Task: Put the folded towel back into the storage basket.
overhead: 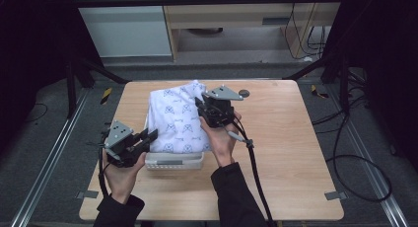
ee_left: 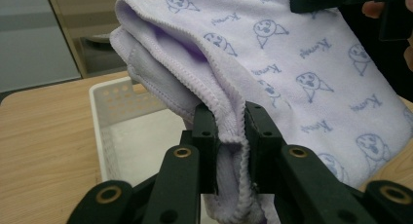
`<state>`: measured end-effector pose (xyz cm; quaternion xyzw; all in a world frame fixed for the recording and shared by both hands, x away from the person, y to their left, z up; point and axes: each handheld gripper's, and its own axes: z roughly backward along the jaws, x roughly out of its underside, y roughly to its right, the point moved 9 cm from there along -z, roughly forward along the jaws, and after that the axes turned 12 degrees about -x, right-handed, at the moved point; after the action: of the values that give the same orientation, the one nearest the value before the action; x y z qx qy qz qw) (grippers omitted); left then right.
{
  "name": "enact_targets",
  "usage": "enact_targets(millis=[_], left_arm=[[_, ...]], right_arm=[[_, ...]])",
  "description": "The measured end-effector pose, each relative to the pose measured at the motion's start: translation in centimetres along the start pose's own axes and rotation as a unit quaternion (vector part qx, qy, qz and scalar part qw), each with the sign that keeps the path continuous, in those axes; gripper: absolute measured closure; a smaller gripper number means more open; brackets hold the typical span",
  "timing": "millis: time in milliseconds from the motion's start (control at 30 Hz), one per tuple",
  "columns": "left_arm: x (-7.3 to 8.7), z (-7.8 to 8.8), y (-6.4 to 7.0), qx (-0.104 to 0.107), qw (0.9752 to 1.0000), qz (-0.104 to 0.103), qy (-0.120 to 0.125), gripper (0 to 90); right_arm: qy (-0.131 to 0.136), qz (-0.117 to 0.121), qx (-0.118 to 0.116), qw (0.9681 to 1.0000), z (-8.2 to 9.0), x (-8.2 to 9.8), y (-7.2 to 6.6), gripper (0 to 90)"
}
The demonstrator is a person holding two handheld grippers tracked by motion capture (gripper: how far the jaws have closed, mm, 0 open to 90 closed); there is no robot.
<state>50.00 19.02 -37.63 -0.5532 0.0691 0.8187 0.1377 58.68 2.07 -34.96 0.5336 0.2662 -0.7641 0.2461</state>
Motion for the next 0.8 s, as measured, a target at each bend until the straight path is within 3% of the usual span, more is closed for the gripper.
enact_targets(millis=[433,800], left_arm=[[1.2,-0.9,-2.8,-0.021,0.9996,0.013,-0.015,76.2],[2.5,-2.4,-3.9,-0.031,0.9988,0.021,-0.033,76.2]], right_arm=[[-0.008,-0.004,-0.013,0.9999,-3.8,0.8,-0.7,76.1],[-0.027,-0.002,-0.012,0.9996,-6.4,2.2,-0.4,76.1]])
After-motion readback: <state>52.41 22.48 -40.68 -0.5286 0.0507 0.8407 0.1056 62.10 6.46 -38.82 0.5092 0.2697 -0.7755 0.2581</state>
